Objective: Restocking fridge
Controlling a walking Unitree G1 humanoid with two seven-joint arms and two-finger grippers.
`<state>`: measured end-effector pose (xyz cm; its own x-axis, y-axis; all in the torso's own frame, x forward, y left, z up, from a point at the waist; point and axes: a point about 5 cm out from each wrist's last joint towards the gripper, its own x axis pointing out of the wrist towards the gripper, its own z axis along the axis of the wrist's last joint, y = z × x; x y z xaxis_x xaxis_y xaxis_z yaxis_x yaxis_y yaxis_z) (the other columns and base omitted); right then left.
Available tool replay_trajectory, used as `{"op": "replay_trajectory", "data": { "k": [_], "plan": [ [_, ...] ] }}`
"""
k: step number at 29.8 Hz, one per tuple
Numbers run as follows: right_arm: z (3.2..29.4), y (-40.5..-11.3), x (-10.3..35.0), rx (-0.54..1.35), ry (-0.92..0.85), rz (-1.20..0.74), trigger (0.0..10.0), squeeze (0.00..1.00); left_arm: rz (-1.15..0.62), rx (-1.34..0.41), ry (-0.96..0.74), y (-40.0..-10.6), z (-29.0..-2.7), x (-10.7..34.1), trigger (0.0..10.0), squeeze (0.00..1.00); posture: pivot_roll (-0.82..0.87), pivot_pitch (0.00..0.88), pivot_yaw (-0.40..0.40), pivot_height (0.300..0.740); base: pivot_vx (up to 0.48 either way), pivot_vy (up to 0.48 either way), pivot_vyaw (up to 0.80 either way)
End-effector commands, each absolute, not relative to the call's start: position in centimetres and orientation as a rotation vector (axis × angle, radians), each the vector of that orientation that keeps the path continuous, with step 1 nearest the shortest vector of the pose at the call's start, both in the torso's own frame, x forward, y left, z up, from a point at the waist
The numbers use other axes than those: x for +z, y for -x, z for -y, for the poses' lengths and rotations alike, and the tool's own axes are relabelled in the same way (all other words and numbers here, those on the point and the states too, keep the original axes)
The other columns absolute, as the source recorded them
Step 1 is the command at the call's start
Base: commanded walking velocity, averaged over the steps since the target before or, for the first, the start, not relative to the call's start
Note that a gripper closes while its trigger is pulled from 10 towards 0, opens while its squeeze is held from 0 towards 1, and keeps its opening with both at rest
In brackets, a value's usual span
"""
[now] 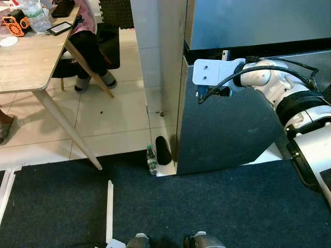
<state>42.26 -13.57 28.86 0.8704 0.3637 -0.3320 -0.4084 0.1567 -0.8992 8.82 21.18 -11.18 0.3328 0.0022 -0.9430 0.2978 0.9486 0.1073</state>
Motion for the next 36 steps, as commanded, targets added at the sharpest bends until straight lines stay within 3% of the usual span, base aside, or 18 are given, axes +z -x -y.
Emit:
{"op": "replay_trajectory", "data": {
  "k": [1, 17, 18, 36],
  "plan": [
    [13.7, -42.3, 28.6, 0.542, 1.34, -0.072, 10.0, 0.0, -1.283, -0.228, -0.289, -6.7, -21.0, -11.6, 10.0, 0.0, 0.02, 0.229, -0.018, 0.74, 0.0, 0.0, 0.0],
    [13.6, -42.0, 26.1, 0.659, 1.535, -0.215, 10.0, 0.0, -1.291, -0.242, -0.296, -5.9, -21.1, -11.7, 10.0, 0.0, 0.02, 0.267, -0.018, 0.74, 0.0, 0.0, 0.0],
    [14.0, -41.6, 25.1, 0.75, 1.57, -0.298, 10.0, 0.0, -1.289, -0.243, -0.296, -5.9, -21.1, -11.7, 10.0, 0.0, 0.02, 0.274, -0.017, 0.74, 0.0, 0.0, 0.0],
    [15.8, -40.4, 24.8, 0.99, 1.516, -0.538, 10.0, 0.0, -1.285, -0.251, -0.309, -6.0, -21.3, -11.6, 10.0, 0.0, 0.02, 0.261, -0.015, 0.74, 0.0, 0.0, 0.0]
  ]
}}
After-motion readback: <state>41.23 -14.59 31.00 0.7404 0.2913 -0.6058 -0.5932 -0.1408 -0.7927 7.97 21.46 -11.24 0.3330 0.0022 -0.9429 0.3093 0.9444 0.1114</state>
